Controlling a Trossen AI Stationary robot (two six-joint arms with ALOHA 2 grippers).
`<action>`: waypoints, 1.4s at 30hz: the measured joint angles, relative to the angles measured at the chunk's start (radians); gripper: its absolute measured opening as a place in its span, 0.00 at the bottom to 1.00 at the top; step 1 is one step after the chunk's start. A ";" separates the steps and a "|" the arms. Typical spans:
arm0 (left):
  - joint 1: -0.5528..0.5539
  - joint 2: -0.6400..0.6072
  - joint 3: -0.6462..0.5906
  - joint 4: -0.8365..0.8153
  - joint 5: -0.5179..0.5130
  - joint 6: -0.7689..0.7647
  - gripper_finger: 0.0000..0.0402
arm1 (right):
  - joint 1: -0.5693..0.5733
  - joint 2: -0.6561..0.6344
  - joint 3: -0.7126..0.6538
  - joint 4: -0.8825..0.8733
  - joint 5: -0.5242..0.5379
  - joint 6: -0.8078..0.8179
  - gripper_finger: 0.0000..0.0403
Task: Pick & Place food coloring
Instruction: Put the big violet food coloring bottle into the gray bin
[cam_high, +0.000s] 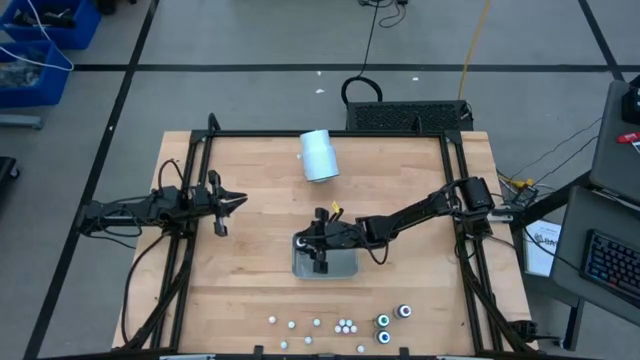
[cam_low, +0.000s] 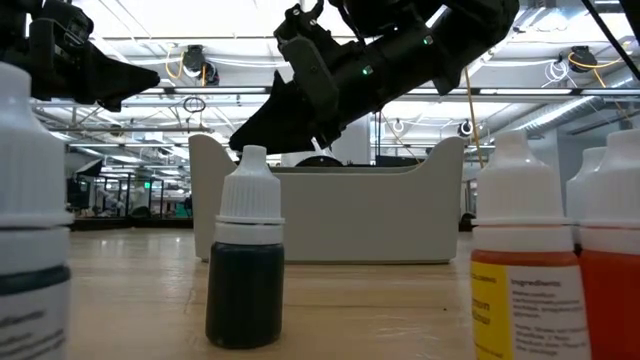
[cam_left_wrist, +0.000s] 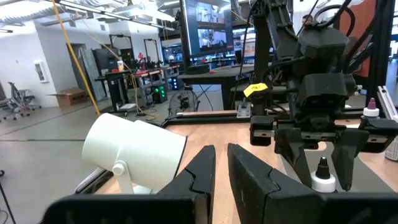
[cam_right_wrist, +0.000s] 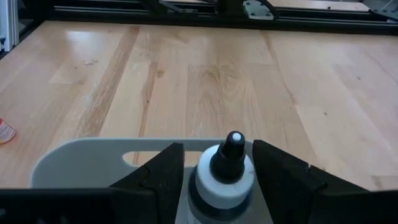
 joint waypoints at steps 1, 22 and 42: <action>0.000 0.000 0.000 0.000 0.000 0.000 0.13 | 0.000 -0.009 0.000 -0.001 0.000 -0.005 0.45; 0.000 0.000 0.000 -0.003 0.001 0.000 0.13 | 0.148 -0.478 -0.134 -0.211 -0.003 -0.166 0.30; 0.000 0.000 0.000 0.004 0.001 -0.017 0.13 | 0.169 -0.964 -0.821 0.315 0.131 -0.132 0.01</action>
